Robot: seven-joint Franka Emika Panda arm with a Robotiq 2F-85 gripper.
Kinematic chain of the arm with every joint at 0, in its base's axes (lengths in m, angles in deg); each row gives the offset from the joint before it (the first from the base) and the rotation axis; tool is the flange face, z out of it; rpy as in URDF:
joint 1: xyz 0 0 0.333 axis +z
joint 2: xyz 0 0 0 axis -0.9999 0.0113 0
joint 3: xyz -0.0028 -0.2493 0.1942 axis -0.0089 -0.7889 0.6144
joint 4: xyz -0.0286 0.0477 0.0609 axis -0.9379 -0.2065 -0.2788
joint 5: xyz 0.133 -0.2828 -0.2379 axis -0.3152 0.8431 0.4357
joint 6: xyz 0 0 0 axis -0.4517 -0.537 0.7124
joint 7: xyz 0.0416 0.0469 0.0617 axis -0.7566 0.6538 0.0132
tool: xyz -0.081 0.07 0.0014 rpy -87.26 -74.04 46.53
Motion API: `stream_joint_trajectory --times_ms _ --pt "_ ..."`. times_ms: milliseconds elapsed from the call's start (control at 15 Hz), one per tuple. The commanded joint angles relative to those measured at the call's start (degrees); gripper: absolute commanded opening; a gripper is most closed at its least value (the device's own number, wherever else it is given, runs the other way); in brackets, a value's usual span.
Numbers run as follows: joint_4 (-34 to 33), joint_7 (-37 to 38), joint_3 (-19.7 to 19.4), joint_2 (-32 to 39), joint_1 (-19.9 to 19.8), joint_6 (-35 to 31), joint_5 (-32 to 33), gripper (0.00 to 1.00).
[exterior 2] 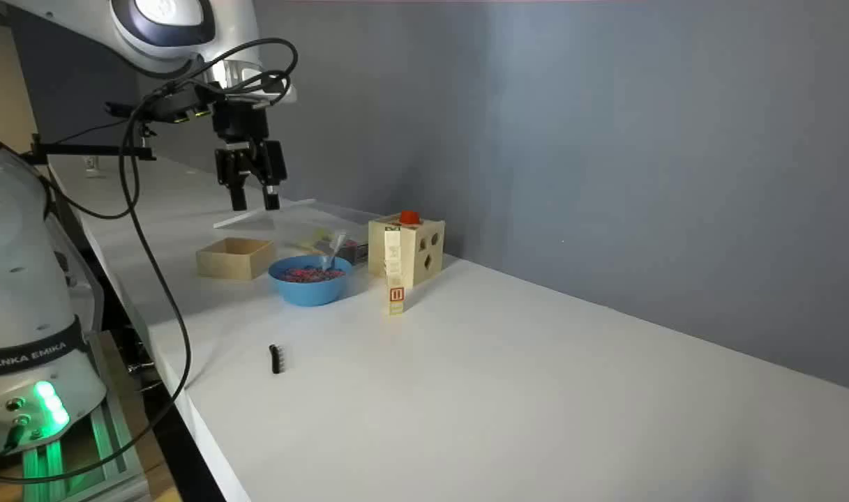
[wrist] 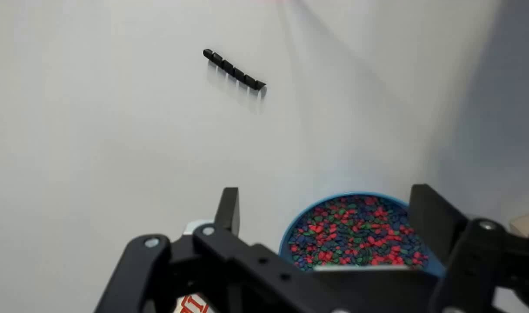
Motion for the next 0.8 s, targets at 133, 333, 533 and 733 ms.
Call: stream_joint_trajectory --times_ms 133,333,533,733 --pt "-0.15 0.45 -0.57 -0.05 0.77 0.31 0.44 1.00" --pt "-0.15 0.45 -0.57 -0.05 0.77 0.31 0.44 1.00" --pt "-0.55 0.85 -1.03 2.89 2.36 -4.67 -0.77 1.00" --pt "-3.82 -2.78 -2.74 12.55 6.05 -8.51 -3.49 1.00"
